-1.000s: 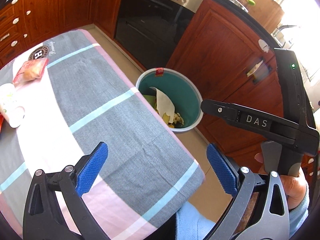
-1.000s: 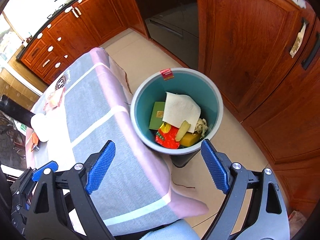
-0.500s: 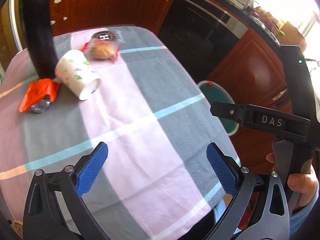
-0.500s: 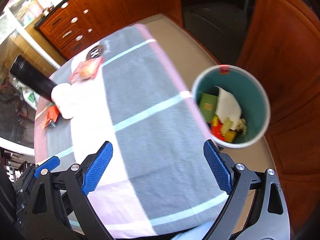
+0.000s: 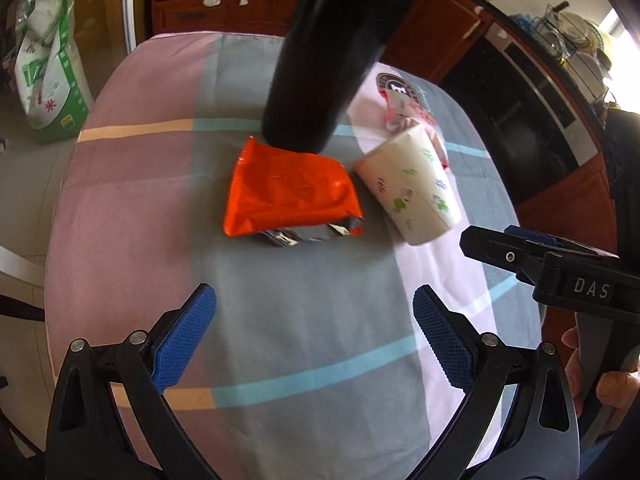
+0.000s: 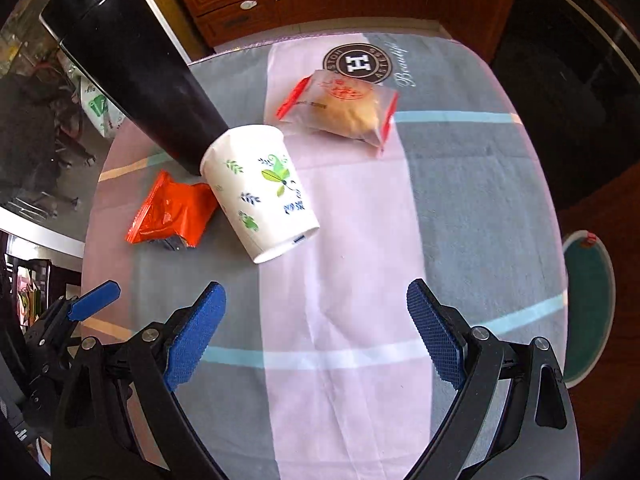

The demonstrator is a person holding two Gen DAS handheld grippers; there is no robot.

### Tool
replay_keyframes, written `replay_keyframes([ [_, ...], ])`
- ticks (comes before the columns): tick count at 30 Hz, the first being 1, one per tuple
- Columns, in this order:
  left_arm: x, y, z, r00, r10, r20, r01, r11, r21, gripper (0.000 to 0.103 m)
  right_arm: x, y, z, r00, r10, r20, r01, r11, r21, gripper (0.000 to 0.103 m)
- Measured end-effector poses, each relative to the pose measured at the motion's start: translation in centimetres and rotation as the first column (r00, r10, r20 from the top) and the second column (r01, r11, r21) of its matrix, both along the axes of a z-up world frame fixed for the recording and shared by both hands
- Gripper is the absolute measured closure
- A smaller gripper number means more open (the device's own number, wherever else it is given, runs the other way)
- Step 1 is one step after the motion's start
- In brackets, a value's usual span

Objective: Collect trash
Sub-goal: 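Grasp the white paper cup with the right tool while the left tool grasps the orange wrapper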

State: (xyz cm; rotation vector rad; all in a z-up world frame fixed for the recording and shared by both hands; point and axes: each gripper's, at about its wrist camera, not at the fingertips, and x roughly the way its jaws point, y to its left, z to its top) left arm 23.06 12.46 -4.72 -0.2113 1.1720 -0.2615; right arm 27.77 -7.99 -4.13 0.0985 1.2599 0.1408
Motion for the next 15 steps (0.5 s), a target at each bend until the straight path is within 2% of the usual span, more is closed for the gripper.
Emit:
replay_keyframes([
  [5, 1.9, 0.9, -0.5, 1.000, 0.007, -0.001, -0.007, 1.000, 0.003, 0.004, 2.9, 1.0, -0.7, 1.000, 0.012, -0.001, -0.012, 0.999, 0.029, 0.015],
  [15, 5.0, -1.3, -1.6, 1.000, -0.023, 0.008, 0.023, 0.998, 0.054, 0.004, 5.8, 1.7, -2.8, 0.999, 0.033, -0.004, -0.033, 0.999, 0.037, 0.016],
])
